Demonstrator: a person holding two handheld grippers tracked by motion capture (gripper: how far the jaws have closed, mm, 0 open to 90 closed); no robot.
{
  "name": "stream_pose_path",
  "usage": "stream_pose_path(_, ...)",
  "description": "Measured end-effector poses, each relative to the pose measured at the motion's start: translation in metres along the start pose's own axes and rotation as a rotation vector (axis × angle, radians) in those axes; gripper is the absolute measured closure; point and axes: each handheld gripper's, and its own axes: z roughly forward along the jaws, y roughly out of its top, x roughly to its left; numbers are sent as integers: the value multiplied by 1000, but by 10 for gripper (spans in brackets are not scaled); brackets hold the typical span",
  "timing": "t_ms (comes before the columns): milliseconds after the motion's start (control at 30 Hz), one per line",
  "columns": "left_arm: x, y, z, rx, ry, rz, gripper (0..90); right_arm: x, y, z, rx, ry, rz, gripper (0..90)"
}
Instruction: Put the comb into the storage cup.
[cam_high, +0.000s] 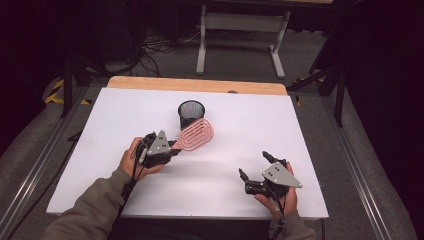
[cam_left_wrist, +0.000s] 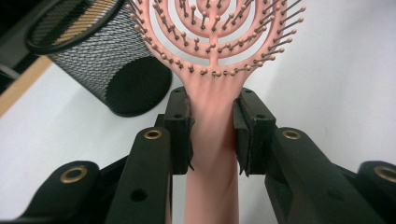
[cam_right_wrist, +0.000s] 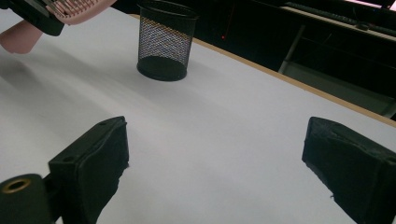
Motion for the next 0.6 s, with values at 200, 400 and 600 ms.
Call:
stream_pose_path(200, -2, -2, -3, -35, 26, 8, 700, -1, 0, -1, -9, 2, 4, 76)
stream_pose_path(400, -1, -5, -7, -78, 31, -13, 699, -1, 1, -2, -13, -2, 5, 77)
stream_pose_path(600, 0, -4, -14, -131, 44, -21, 700, -2, 1, -2, -16, -5, 2, 76)
